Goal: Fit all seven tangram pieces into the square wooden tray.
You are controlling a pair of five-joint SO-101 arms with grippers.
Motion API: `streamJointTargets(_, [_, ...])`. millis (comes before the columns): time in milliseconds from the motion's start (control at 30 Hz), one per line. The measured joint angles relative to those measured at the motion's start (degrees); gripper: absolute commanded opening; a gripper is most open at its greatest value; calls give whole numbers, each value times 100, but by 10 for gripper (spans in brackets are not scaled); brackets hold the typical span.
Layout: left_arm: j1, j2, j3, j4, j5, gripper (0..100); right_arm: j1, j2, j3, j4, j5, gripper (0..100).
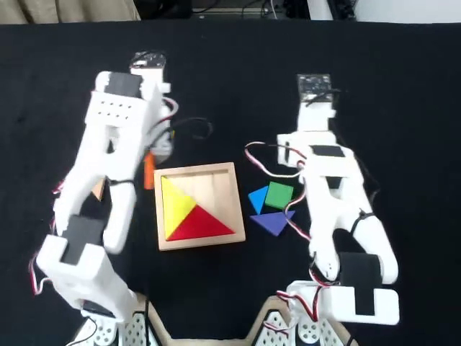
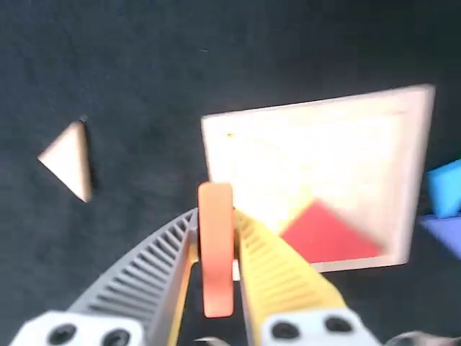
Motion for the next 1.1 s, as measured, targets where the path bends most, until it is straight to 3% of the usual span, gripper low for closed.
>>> streamJointTargets(233, [1196,-774,70,-18,1908,32,343,0,0,-290,0,12])
streamJointTargets(333, [1705,-958,571,-563,2312,33,343,0,0,-325,0,12])
streamJointTargets(600, [2180,-967,2778,-3130,2734,30,343,0,0,-422,0,12])
streamJointTargets(733, [2233,-967,3534,-4018,2778,29,343,0,0,-527,0,12])
streamJointTargets(867, [2251,-967,3895,-4510,3191,29,519,0,0,-527,0,12])
streamJointTargets(1100, [2549,-967,4000,-4624,3473,29,527,0,0,-527,0,12])
